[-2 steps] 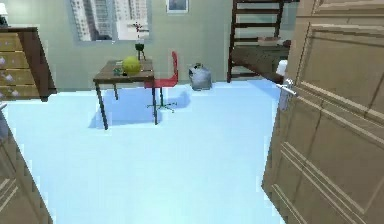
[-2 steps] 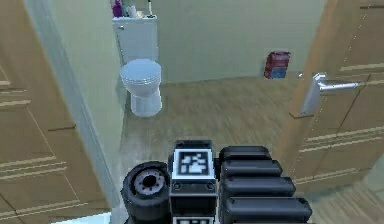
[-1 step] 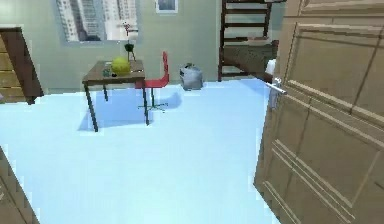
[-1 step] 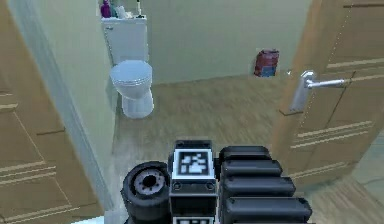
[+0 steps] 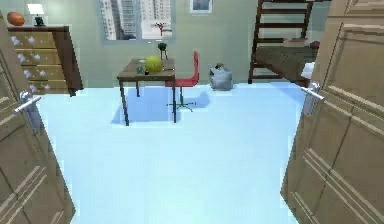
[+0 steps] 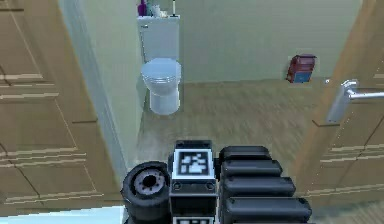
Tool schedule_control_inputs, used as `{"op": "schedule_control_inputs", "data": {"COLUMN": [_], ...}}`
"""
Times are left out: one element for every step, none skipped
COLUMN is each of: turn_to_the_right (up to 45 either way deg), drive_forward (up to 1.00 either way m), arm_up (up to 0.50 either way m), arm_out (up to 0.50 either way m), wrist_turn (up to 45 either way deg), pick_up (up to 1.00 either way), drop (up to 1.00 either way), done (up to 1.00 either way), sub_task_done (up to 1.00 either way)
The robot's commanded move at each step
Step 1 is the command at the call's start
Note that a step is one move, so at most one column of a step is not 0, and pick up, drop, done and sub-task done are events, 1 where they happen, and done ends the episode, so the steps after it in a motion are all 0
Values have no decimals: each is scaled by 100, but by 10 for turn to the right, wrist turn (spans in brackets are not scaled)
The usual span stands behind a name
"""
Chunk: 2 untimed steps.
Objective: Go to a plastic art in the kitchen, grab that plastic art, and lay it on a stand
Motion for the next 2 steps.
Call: {"op": "schedule_control_inputs", "data": {"turn_to_the_right": [0, 0], "drive_forward": [100, 65], "arm_up": [0, 0], "arm_out": [0, 0], "wrist_turn": [0, 0], "pick_up": [0, 0], "drop": [0, 0], "done": [0, 0], "sub_task_done": [0, 0]}}
